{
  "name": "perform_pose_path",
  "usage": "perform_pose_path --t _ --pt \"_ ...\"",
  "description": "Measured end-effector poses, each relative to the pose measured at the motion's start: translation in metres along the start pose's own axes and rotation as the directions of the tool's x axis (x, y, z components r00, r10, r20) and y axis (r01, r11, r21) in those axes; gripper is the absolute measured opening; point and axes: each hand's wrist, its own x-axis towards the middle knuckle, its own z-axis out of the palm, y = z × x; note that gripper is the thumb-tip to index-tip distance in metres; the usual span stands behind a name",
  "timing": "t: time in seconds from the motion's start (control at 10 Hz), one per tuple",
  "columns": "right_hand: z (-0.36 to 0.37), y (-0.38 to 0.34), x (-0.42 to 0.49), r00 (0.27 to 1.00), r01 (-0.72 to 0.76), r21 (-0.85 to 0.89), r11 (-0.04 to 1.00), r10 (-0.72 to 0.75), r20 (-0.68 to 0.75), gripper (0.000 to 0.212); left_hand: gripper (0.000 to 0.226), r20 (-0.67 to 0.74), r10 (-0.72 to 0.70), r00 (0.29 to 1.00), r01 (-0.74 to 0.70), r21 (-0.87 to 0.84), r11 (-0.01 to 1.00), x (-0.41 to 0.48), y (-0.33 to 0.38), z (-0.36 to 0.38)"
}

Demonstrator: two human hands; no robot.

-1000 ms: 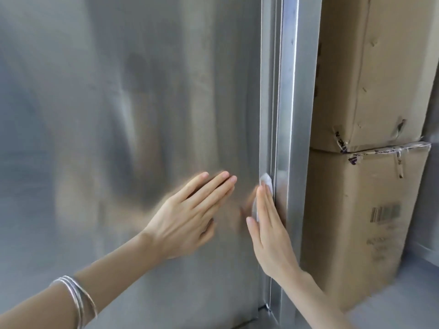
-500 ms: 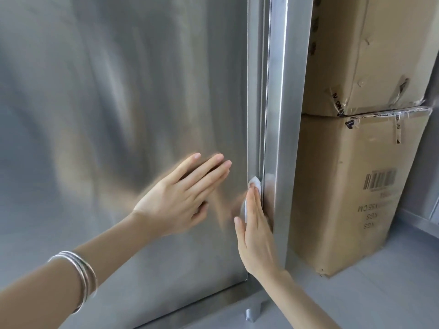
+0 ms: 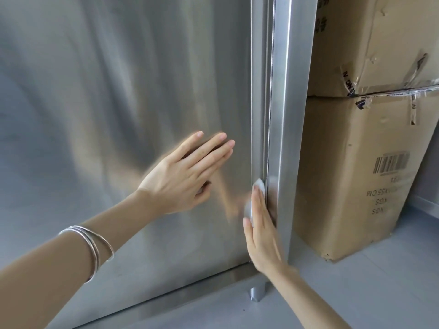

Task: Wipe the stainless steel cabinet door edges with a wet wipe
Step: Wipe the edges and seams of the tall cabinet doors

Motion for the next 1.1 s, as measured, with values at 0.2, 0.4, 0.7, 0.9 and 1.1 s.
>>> perform_pose_path --t 0.2,0.4,0.7,0.9,1.1 --pt "0.014 0.004 -0.027 0.996 -0.088 0.043 0.995 0.087 0.026 0.061 0.063 -0.028 0.051 0.998 -0.054 -0.124 0.991 -0.005 0.009 0.001" --pt "0.037 0.013 -0.086 0.978 -0.185 0.0 0.983 0.184 0.094 0.062 0.077 0.149 0.141 0.979 -0.096 -0.275 0.957 -0.036 0.092 -0.001" --pt "0.033 0.026 -0.106 0.927 -0.296 -0.118 0.948 0.314 0.203 0.044 0.066 0.244 0.048 0.969 0.027 -0.295 0.955 -0.066 0.117 0.001" --pt "0.001 0.018 -0.092 0.847 -0.309 -0.355 0.882 0.425 0.32 0.043 0.064 0.332 0.027 0.943 0.064 -0.259 0.964 -0.077 0.118 -0.012" --pt "-0.027 0.022 -0.099 0.81 0.047 -0.211 0.976 0.086 0.581 0.029 0.069 0.322 0.014 0.947 0.137 -0.443 0.886 -0.1 0.116 -0.03"
